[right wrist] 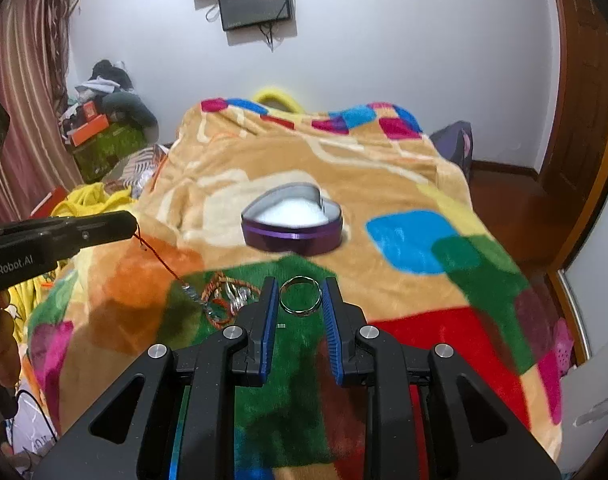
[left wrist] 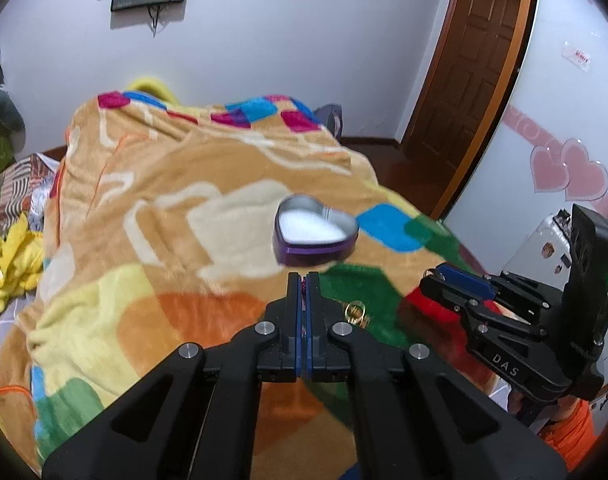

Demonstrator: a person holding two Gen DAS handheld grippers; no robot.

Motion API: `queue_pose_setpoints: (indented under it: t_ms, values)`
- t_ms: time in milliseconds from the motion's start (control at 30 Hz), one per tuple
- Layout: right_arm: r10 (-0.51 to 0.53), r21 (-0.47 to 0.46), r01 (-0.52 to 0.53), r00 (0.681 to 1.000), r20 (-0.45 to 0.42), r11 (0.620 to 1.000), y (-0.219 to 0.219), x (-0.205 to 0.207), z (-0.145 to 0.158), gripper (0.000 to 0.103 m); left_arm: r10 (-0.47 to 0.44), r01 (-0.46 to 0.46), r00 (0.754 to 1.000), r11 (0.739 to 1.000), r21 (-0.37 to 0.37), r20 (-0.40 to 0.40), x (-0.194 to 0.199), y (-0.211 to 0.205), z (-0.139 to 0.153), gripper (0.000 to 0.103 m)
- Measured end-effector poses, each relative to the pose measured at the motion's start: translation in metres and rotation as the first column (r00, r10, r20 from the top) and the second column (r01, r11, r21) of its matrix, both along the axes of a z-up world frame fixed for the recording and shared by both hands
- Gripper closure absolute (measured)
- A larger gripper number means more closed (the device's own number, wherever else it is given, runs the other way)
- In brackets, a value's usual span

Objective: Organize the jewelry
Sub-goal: 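Carry the silver ring and red beaded string over the purple heart tin with both grippers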

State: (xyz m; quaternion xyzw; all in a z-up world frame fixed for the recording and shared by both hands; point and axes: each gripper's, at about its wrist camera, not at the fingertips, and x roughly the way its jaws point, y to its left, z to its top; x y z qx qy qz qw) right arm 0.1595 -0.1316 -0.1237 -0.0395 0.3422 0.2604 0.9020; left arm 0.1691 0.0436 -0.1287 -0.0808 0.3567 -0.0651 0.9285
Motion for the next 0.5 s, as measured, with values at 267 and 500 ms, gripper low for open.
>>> queue_pose_setpoints:
  t_ms: [267, 500]
  values:
    - [-0.015, 0.021, 0.014, 0.997, 0.073, 1.000, 0.002, 0.002, 0.026, 0.083, -0.007, 0.004, 0.996, 0.999, 0.040, 0.085, 0.005, -0.001, 0.031, 0.103]
    - [-0.038, 0.025, 0.035, 0.991, 0.130, 0.999, 0.002, 0.010, 0.041, 0.083, -0.016, 0.010, 0.990, 0.999, 0.046, 0.140, 0.016, -0.001, 0.055, 0.103]
